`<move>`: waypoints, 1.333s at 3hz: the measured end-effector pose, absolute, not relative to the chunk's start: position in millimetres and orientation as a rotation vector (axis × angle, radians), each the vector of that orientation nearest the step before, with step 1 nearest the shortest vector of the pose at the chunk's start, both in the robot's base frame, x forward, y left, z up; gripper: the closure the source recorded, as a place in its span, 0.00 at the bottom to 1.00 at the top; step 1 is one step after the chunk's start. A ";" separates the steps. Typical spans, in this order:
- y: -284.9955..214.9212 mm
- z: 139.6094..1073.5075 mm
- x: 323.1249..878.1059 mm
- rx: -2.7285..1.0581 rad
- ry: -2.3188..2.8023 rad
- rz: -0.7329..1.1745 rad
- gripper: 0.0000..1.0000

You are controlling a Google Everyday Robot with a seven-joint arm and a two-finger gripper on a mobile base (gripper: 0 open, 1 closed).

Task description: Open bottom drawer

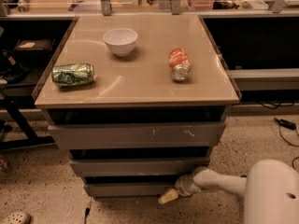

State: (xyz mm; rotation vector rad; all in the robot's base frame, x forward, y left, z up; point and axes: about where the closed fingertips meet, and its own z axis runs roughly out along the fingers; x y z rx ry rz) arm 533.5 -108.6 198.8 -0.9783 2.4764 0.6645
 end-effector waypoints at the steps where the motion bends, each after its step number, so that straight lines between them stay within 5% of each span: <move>1: -108.6 198.8 533.6 -0.978 2.476 0.664 0.00; 4: -110.8 194.3 513.3 -0.998 2.516 0.715 0.00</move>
Offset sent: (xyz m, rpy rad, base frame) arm 0.0208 0.0002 -0.0021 0.0387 -0.0054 0.0104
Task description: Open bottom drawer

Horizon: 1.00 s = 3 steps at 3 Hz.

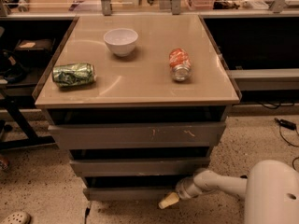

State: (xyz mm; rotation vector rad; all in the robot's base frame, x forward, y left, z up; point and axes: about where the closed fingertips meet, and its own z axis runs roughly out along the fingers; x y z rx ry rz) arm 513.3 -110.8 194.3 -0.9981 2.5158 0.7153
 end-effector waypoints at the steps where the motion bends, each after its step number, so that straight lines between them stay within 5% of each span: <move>1: -155.7 226.1 502.6 -0.884 2.535 0.637 0.00; 3: -195.2 258.5 392.1 -0.790 2.617 0.657 0.00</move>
Offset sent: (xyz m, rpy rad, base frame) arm -0.3314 -0.0764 0.0866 -0.0155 0.2422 -0.1235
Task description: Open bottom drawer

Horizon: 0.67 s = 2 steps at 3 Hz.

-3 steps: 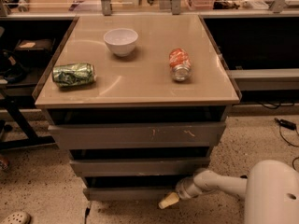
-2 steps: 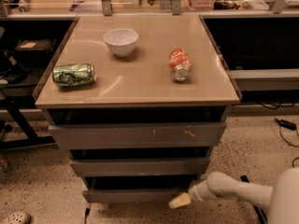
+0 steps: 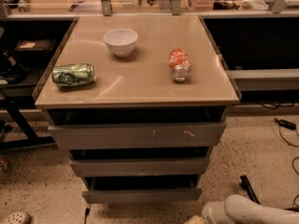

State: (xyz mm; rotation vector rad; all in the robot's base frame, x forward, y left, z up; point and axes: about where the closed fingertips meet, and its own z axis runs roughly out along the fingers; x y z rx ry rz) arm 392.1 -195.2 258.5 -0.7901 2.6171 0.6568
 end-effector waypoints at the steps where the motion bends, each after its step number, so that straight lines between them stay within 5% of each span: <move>1: -184.0 256.1 421.9 -0.834 2.573 0.669 0.00; 2: -166.4 266.2 485.8 -0.891 2.477 0.654 0.00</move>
Offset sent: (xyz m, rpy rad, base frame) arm 0.1821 0.0471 0.0259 0.0497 -0.2359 0.1178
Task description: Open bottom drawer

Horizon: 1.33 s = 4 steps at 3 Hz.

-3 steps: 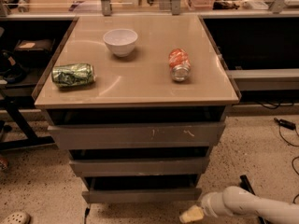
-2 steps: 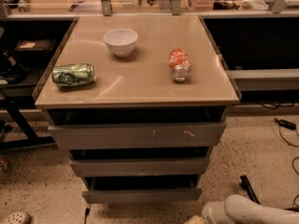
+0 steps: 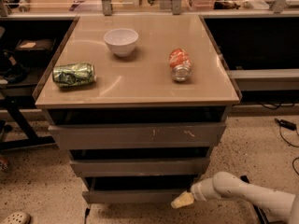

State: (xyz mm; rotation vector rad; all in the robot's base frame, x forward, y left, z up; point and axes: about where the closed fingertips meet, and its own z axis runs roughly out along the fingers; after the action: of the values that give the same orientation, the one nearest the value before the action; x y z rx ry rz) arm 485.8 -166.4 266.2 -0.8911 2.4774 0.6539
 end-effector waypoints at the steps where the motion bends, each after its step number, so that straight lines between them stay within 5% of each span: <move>1: -156.4 265.7 517.2 -0.924 2.426 0.646 0.00; 4: -140.6 231.4 472.0 -1.027 2.475 0.761 0.00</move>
Offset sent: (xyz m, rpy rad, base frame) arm 0.0866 0.0347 -0.0381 0.0082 0.0462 -0.0001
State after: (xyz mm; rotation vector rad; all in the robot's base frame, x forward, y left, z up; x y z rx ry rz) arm 472.0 -140.6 231.4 -1.0267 2.4754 0.7610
